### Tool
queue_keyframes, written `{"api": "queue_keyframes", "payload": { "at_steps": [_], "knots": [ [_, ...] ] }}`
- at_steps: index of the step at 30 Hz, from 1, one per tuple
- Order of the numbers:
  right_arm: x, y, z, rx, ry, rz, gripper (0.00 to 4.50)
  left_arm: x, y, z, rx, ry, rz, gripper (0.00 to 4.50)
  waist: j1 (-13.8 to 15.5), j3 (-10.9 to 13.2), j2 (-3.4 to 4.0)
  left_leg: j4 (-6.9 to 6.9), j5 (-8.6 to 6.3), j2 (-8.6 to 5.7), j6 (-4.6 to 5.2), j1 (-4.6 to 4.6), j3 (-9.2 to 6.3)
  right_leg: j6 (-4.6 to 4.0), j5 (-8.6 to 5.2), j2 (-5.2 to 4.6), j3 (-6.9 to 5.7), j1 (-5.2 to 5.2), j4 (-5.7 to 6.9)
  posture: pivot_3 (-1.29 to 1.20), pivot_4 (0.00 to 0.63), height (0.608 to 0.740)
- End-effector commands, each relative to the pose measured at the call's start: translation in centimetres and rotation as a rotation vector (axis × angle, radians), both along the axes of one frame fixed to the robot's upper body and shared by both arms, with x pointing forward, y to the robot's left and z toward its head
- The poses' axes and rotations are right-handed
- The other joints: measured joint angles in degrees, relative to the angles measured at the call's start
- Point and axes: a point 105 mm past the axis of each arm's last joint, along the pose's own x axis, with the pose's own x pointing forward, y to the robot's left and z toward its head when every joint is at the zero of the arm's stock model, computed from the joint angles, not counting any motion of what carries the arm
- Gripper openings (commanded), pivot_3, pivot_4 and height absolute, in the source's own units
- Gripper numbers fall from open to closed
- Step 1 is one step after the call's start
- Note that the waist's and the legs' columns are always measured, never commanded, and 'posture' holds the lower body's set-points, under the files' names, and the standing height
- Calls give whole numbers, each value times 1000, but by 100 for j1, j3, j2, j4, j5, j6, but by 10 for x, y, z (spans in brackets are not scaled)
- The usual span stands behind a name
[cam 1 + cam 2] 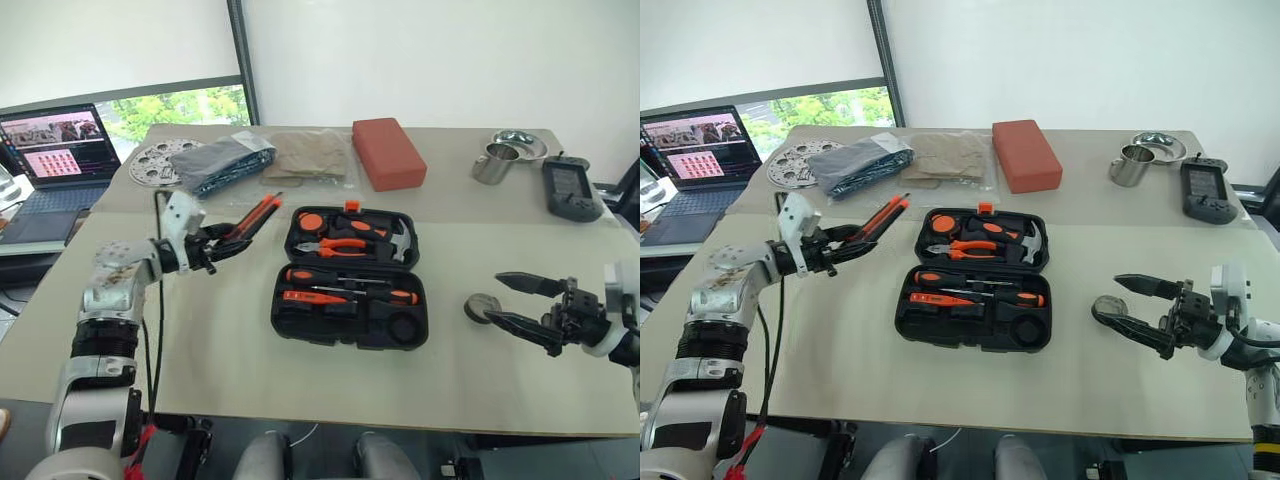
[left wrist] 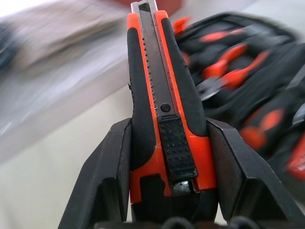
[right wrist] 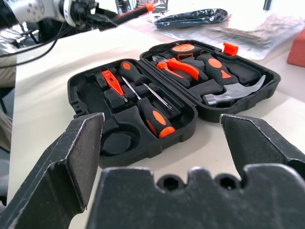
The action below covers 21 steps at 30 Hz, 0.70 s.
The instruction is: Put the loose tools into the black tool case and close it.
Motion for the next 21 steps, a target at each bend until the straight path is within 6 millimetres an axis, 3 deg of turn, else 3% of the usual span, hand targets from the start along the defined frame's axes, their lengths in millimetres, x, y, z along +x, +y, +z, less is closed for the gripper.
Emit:
{"api": "queue_keyframes", "payload": {
  "at_steps": [1, 7, 14, 21],
  "knots": [
    [-4, -3, 14, -14, -69, -1, 4500, -26, -26, 12, 41, -29, -190, 1781, -11, 0, 0, -1, 0, 0, 0, 3, 0, 0, 0, 0, -1, 5, -2, 0, 150, 737],
    [-8, 1, 11, -9, -69, 3, 4500, -64, -63, -12, 240, -33, -465, 1781, -13, 3, -3, -1, 0, -2, 0, 17, -16, 0, -1, -1, -12, 36, -17, 0, 150, 737],
    [-10, 5, 10, -5, -68, 14, 4500, -70, -98, -39, 427, -62, -585, 1781, 4, 15, -22, 8, 0, -19, 1, 20, -33, 5, -3, -13, -20, 55, -24, 0, 150, 737],
    [-14, 5, 10, -5, -70, 4, 4500, -68, -105, -46, 505, -50, -630, 1781, 7, 21, -31, 7, 0, -23, 1, 13, -49, 5, -4, -13, -22, 55, -27, 0, 150, 737]
  ]
}}
